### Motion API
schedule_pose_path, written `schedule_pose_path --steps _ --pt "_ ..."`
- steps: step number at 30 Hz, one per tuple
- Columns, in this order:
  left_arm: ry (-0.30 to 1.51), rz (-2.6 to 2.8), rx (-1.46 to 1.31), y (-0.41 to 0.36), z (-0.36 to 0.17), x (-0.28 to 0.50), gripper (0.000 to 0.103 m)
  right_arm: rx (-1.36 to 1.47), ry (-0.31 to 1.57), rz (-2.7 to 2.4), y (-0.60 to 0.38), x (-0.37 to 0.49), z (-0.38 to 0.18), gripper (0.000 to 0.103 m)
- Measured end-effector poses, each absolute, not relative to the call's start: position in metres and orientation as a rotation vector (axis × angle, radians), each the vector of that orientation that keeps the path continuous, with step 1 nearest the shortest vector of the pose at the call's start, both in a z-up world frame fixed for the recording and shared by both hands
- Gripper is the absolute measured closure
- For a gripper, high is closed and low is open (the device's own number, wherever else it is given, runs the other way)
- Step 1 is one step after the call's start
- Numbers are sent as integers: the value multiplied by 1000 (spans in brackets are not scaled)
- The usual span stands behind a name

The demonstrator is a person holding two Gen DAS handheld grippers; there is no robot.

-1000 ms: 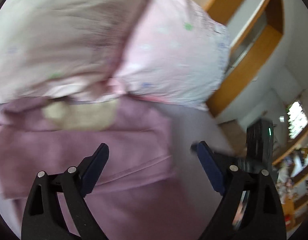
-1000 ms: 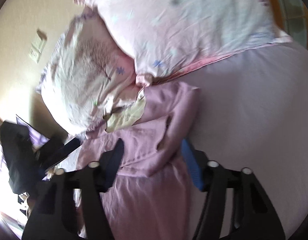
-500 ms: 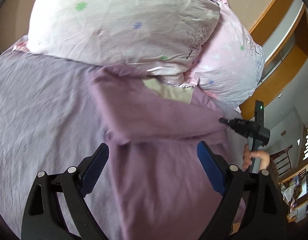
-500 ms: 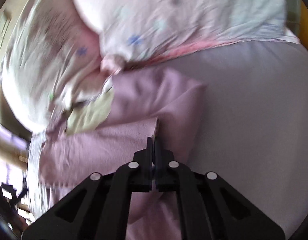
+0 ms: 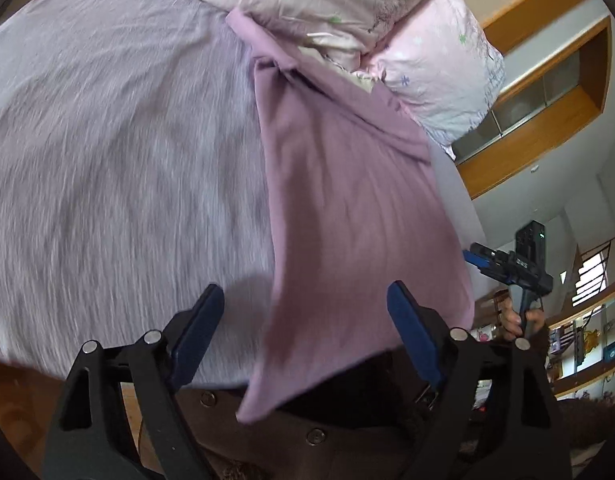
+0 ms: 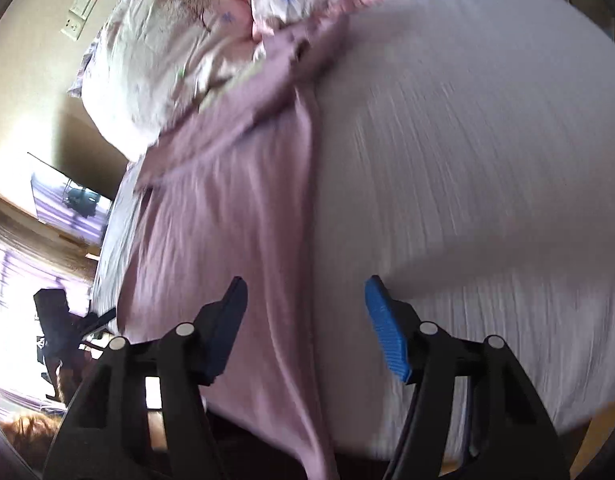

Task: Fold small clothes

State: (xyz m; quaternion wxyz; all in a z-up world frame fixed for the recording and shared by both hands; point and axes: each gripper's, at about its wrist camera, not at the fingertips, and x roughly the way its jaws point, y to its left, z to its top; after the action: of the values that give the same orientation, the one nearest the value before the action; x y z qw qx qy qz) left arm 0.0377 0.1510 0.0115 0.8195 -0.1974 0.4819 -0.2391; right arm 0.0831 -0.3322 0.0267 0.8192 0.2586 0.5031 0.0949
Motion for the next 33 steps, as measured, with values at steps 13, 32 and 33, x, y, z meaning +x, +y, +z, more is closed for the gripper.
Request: schedule_pose_path --steps 13,32,33 --pt "1024 -358 -129 121 16 -7 68 522 1039 328 -301 16 22 88" --pt "911 -444 -490 163 62 105 100 902 661 455 -353 86 94 100" --pt "895 -443 -509 164 66 125 100 952 651 432 -363 107 92 100"
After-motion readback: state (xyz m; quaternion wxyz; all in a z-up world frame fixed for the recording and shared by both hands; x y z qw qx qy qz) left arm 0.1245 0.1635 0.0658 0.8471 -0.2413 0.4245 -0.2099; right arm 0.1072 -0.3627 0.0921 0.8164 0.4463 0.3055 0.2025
